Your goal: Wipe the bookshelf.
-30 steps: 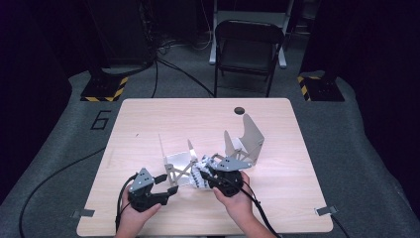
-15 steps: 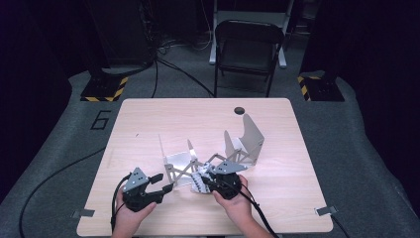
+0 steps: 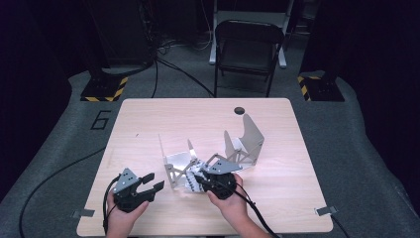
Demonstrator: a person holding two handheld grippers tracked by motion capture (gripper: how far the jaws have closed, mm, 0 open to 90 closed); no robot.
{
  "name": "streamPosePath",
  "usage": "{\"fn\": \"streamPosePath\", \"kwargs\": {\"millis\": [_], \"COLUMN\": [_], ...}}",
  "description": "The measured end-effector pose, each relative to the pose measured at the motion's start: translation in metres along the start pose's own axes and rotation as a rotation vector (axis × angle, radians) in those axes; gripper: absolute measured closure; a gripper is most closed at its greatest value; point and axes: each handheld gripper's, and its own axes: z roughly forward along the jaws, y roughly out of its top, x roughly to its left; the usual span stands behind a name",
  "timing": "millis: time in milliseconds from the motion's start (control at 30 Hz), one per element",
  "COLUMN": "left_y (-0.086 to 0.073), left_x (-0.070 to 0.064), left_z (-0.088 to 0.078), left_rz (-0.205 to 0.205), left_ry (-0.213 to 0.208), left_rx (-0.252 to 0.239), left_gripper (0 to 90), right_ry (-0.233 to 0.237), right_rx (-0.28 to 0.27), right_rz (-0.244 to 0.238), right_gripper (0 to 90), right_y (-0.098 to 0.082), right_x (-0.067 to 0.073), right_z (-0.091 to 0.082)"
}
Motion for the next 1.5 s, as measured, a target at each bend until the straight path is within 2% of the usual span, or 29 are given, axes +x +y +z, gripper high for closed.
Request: {"fn": "streamPosePath", "kwargs": {"millis": [100, 200, 333, 367, 500, 567, 767, 900, 967, 1100, 1233, 1367, 1500], "left_y": [0.0, -0.001, -0.001, -0.002, -0.002, -0.002, -0.003, -0.004, -0.004, -0.004, -0.004, -0.004, -0.004], "left_x": [0.002, 0.004, 0.008, 0.008, 0.01, 0.011, 0.012, 0.012, 0.013, 0.013, 0.013, 0.014, 0.014], "left_z": [0.0, 0.0, -0.002, -0.002, -0.002, -0.002, -0.002, -0.001, -0.001, -0.001, -0.001, 0.0, -0.001], "left_rz": [-0.003, -0.005, -0.018, -0.034, -0.031, -0.033, -0.031, -0.039, -0.033, -0.036, -0.037, -0.044, -0.047], "left_ry": [0.007, 0.025, 0.041, 0.049, 0.05, 0.049, 0.053, 0.062, 0.061, 0.061, 0.058, 0.055, 0.056], "left_rx": [0.009, 0.003, 0.01, -0.003, -0.002, -0.003, -0.001, -0.009, 0.0, 0.004, 0.008, 0.004, 0.006], "left_gripper": [48.1, 48.1, 48.1, 48.1, 48.9, 48.9, 48.8, 48.8, 48.8, 48.8, 49.1, 50.7, 51.2], "right_ry": [-0.006, -0.004, 0.016, 0.024, 0.047, 0.049, 0.039, 0.024, 0.022, 0.027, 0.04, 0.071, 0.079], "right_rx": [0.046, 0.064, 0.012, -0.002, -0.076, -0.08, -0.003, 0.055, 0.054, 0.06, 0.022, -0.05, -0.093], "right_rz": [0.007, 0.02, 0.01, 0.006, -0.014, -0.021, -0.038, -0.017, -0.024, -0.009, 0.0, -0.017, -0.034], "right_gripper": [76.0, 76.0, 76.0, 76.0, 76.0, 76.0, 76.1, 76.0, 76.0, 76.0, 76.0, 76.0, 76.0], "right_y": [-0.01, -0.015, -0.003, 0.001, 0.019, 0.021, 0.006, -0.008, -0.009, -0.009, -0.001, 0.016, 0.026], "right_x": [-0.002, -0.002, 0.003, 0.004, 0.014, 0.017, 0.015, 0.011, 0.01, 0.009, 0.01, 0.018, 0.025], "right_z": [0.008, 0.012, 0.004, 0.002, -0.009, -0.009, 0.009, 0.018, 0.019, 0.017, 0.009, -0.002, -0.007]}}
